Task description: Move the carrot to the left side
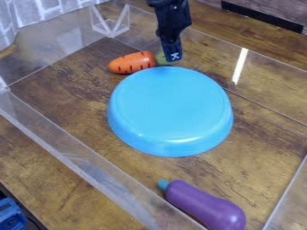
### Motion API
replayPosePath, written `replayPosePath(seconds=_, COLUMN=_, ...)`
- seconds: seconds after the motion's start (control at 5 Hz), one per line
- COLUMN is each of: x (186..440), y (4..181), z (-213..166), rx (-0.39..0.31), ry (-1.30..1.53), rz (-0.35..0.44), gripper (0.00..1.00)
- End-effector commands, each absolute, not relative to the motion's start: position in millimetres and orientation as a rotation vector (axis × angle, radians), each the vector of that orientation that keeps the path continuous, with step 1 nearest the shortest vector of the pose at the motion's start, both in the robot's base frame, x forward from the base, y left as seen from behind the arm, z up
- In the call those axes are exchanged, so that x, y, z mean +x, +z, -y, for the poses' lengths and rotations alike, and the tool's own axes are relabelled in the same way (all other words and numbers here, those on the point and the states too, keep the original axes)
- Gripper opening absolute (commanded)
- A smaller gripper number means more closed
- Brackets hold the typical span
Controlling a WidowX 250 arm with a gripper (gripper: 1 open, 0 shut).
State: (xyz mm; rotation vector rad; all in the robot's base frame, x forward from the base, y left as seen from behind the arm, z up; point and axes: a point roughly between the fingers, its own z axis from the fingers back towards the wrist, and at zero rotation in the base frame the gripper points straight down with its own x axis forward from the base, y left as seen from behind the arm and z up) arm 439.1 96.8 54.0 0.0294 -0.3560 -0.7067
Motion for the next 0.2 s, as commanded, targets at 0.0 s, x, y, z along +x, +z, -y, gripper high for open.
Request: replayPosePath(seconds=0.0, x=442.4, y=116.4, z=-100.6, rx=0.105, ry=-0.711, rz=0.479, gripper=0.0)
